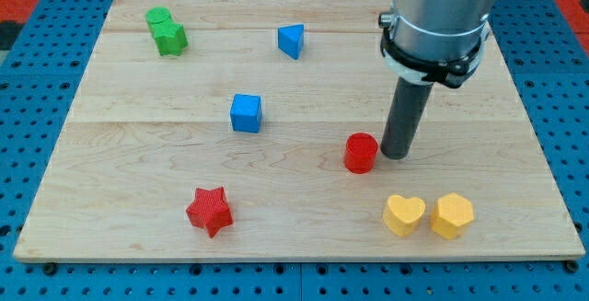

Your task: Push the red circle on top into red star

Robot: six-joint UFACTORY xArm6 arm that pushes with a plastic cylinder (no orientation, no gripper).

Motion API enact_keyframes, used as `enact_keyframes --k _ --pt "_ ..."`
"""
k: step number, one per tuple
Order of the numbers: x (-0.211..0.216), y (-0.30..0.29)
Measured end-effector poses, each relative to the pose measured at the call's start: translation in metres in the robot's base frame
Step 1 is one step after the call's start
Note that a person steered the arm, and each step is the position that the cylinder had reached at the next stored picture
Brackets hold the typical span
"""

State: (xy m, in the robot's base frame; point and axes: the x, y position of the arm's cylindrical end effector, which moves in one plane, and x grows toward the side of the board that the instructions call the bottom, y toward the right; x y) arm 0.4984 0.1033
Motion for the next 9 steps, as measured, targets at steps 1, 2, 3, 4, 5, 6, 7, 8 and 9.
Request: enact_keyframes --k 1,2,3,4,5,6,7,8,9 --pt "0.018 -0.054" --pt "0.018 -0.140" --pt "-0.015 -0.169" --pt "-0.052 -0.151" --pt "-0.054 -0.188" --pt "-0.050 -0.208" --pt "-0.042 -0.208" --pt "-0.009 -0.220" --pt "0.009 -0.210"
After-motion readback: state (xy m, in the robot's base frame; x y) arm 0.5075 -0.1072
